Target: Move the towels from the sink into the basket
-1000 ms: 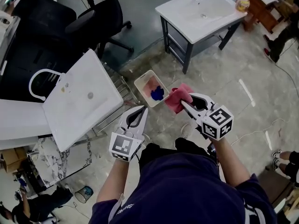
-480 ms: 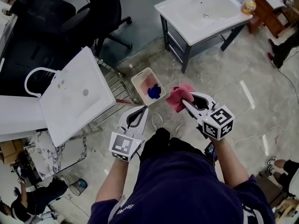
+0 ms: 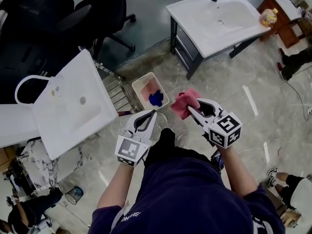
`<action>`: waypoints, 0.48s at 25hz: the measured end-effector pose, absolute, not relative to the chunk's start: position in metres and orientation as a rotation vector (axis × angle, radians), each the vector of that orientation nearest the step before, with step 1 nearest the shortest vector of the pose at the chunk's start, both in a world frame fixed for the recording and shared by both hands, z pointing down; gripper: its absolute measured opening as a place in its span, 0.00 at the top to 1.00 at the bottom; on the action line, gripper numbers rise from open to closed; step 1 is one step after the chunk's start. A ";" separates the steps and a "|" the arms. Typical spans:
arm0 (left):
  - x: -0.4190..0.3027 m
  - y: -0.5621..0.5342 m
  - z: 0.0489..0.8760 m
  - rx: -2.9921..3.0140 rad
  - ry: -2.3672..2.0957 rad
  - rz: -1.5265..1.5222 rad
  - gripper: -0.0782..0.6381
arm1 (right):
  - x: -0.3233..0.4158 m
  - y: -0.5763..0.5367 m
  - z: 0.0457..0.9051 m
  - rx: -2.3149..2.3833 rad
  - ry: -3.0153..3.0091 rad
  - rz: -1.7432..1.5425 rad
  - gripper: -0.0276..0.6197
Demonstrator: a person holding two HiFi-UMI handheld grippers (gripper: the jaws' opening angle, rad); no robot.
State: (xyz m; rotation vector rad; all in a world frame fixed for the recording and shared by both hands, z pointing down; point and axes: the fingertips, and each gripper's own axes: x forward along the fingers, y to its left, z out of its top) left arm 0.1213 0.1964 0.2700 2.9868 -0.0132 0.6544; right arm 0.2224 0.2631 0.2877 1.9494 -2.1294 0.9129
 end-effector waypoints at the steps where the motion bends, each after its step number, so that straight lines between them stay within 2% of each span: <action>1: 0.126 0.188 0.271 2.985 -0.011 0.650 0.89 | 0.224 0.254 0.288 1.939 -2.131 0.915 0.79; 12: 0.142 0.107 0.274 2.962 -0.062 0.618 0.89 | 0.232 0.153 0.298 1.842 -2.159 0.910 0.79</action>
